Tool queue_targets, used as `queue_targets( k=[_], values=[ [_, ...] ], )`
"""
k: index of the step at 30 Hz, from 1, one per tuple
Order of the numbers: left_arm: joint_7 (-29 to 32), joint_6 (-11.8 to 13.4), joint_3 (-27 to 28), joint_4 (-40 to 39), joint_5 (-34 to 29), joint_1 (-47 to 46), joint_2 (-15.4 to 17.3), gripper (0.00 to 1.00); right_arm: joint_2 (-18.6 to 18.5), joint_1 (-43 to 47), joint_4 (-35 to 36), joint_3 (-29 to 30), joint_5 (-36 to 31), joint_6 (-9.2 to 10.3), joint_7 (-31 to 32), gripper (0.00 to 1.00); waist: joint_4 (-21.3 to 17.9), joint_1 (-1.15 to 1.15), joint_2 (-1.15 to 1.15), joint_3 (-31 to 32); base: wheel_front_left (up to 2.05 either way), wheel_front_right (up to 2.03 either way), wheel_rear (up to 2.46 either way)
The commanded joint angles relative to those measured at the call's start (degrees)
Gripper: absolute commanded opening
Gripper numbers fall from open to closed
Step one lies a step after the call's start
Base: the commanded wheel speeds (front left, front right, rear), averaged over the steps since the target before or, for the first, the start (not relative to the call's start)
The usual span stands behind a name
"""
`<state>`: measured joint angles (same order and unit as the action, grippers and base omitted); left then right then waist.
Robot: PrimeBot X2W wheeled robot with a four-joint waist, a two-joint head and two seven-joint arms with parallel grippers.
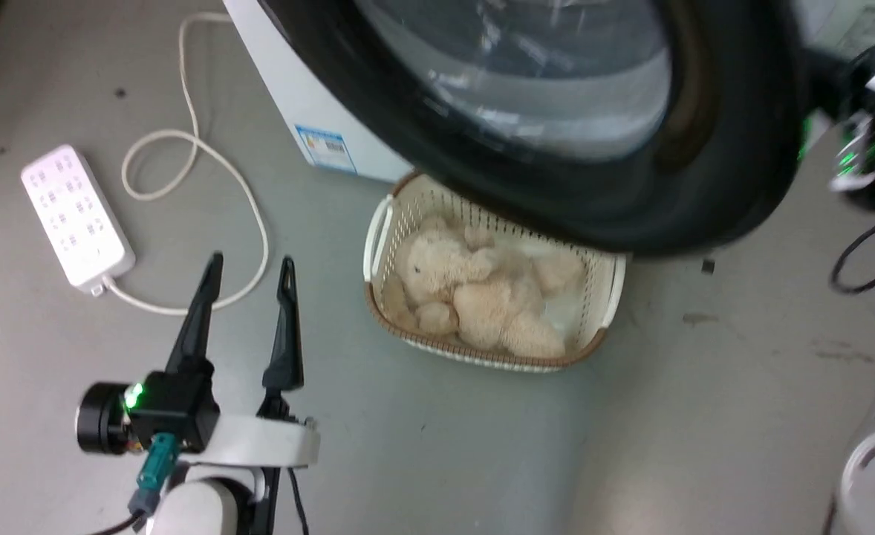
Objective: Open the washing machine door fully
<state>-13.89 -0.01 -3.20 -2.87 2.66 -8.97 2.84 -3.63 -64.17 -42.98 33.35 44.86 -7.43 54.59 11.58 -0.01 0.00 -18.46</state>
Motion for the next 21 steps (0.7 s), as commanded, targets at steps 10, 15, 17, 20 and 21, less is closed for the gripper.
queue_targets(
  k=[10, 15, 17, 20, 21],
  values=[
    [-1.1, -0.7, -2.2, 2.3, -1.0, 5.7, 0.0, 1.0, 0.8, 15.4, -0.3, -15.3, 18.9, -0.06, 2.3, 0.0, -0.2, 0.01, 0.0, 7.8, 0.0, 0.0, 0.0],
    [-1.1, -0.9, -3.0, 2.5, -1.4, 8.0, 0.1, 1.0, 0.8, 23.3, 2.7, -25.8, 27.4, -0.06, 1.0, 0.0, -0.1, 0.01, 0.0, 10.2, 0.0, 0.0, 0.0],
    [-1.1, -1.0, -3.2, 2.6, -1.5, 8.8, 0.1, 1.0, 0.8, 26.0, 4.3, -30.2, 30.9, -0.06, 0.0, 0.0, 0.0, 0.01, 0.0, 10.9, 0.0, 0.0, 0.0],
    [-1.1, -1.1, -3.4, 2.7, -1.5, 9.9, 0.2, 1.0, 0.8, 29.1, 6.9, -36.7, 36.1, -0.06, -1.7, 0.0, 0.2, 0.01, 0.0, 11.6, 0.0, 0.0, 0.0],
    [-1.1, -1.1, -3.5, 2.7, -1.5, 10.1, 0.2, 1.0, 0.8, 30.0, 7.7, -38.8, 37.5, -0.06, -2.4, 0.0, 0.3, 0.01, 0.0, 11.7, 0.0, 0.0, 0.0]
  ],
)
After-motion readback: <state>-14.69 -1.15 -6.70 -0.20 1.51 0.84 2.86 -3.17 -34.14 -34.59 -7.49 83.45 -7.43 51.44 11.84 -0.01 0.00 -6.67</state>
